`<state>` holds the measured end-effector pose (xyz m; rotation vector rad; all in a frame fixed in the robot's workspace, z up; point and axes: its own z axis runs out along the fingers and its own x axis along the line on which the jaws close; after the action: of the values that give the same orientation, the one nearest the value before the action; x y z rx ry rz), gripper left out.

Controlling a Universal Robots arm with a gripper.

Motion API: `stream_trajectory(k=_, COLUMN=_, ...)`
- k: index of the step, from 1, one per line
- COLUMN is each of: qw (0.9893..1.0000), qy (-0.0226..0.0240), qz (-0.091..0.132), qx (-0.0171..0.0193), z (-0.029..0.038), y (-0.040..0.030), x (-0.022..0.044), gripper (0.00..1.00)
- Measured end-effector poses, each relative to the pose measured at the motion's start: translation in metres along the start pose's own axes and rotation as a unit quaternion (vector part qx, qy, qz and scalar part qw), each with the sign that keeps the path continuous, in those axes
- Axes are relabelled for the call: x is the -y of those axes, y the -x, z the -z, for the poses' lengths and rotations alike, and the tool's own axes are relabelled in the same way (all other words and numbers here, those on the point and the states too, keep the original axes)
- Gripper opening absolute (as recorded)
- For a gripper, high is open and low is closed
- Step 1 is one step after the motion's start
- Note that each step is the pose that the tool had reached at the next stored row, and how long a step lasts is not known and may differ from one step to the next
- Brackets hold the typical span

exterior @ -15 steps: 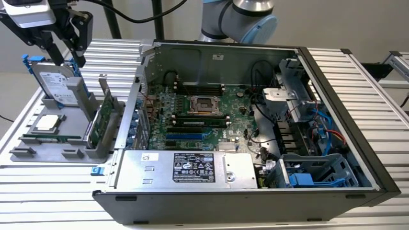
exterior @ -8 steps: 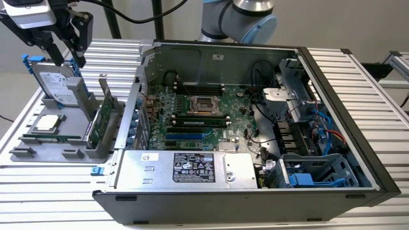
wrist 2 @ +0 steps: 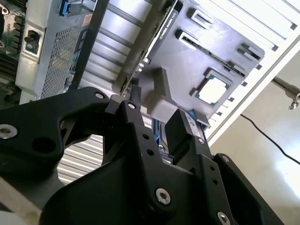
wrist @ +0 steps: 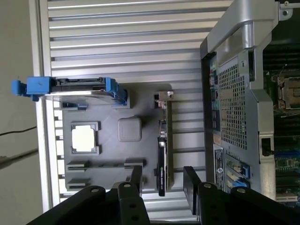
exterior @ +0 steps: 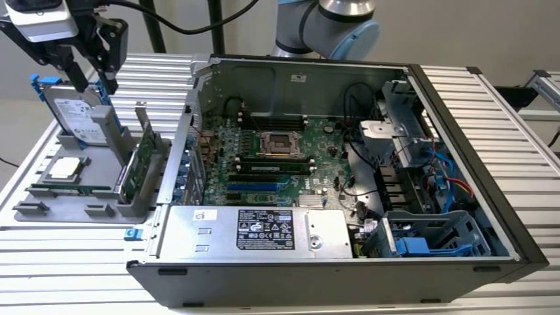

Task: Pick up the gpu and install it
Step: 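Pick up the gpu and move the gpu toward the slot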

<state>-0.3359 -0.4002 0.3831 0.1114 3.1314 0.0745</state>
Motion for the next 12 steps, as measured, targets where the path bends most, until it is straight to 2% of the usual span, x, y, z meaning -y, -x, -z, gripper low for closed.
stream_trajectory(k=12, qw=1.0, qy=-0.0001, qz=0.0, qx=-0.0017, z=-0.0046, y=0.0001, x=0.0008, gripper=1.0)
